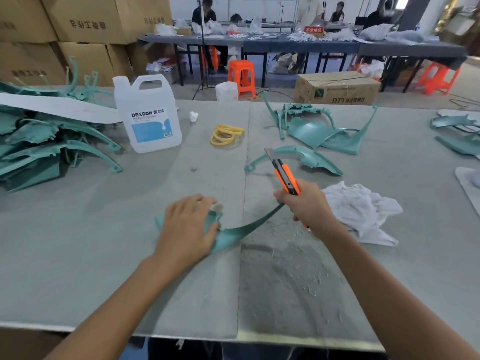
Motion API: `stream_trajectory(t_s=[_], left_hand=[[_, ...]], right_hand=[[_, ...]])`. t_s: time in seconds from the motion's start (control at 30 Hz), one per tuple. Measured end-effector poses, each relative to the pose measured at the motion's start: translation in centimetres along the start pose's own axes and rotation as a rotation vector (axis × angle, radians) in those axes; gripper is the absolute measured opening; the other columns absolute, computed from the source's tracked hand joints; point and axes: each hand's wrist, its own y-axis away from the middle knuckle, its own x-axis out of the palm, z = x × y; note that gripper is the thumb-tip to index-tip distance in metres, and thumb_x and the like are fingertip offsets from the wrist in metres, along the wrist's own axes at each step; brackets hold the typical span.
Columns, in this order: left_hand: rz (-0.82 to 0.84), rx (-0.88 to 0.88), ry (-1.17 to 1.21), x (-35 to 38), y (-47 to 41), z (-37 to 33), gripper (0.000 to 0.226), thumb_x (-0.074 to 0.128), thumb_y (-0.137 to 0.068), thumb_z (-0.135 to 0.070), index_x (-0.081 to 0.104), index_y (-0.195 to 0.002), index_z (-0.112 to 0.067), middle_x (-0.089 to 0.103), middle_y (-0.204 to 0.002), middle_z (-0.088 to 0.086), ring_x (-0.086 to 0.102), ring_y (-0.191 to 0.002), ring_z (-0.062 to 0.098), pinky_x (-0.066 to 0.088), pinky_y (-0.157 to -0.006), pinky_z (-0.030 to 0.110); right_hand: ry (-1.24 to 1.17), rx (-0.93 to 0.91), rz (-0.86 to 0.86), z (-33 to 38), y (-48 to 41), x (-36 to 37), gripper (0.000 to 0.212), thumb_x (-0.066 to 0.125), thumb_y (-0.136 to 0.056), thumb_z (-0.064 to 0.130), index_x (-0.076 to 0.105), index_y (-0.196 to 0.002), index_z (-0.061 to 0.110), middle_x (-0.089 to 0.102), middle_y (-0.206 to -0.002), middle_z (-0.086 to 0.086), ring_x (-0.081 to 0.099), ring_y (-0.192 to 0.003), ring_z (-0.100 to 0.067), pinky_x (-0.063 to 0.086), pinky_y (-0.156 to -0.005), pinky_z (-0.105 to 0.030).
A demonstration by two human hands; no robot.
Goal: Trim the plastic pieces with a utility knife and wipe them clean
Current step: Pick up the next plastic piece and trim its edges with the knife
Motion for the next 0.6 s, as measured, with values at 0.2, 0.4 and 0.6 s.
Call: stream_trajectory(t_s=[0.2,0.4,0.6], left_hand=[[0.461,-0.159,0.029,-0.2,2.0,3.2,0.085,0.028,-0.074,-0.089,0.037,-0.146,-0.046,0.034,-0.154,-0.009,0.027,-0.143,0.017,0.020,-0.113,0.040],[0.432,-0.141,0.060,1.8,3.6,0.5,0.105,0.017,-0.070,-0.096,0.022,-0.157,-0.038,0.026,-0.139,-0.006,0.019,-0.126,0.015,0.021,-0.107,0.033],[0.228,-0.176,0.010,3.8,3.3,-3.9,0.097,0.022,-0.070,-0.093,0.042,-0.145,-0.036,0.032,-0.115,-0.006,0.032,-0.108,0.018,0.031,-0.095,0.033]], right_hand=[[0.066,-0.052,-0.064,1.3,-0.2,-0.2,0.034,0.064,-0.095,0.037,0.047,-0.073,0.018,0.050,-0.067,-0.001,0.052,-0.067,-0.026,0.052,-0.069,-0.049],[0.151,-0.184,-0.163,1.7,3.0,0.4,0.007,0.053,-0.100,0.030,0.056,-0.105,0.035,0.053,-0.086,0.004,0.051,-0.071,-0.010,0.031,-0.058,-0.027],[0.394,-0.209,0.070,-0.4,7.9,1.3,0.022,0.055,-0.101,0.035,0.059,-0.122,0.027,0.068,-0.090,0.002,0.064,-0.090,-0.026,0.038,-0.069,-0.035]])
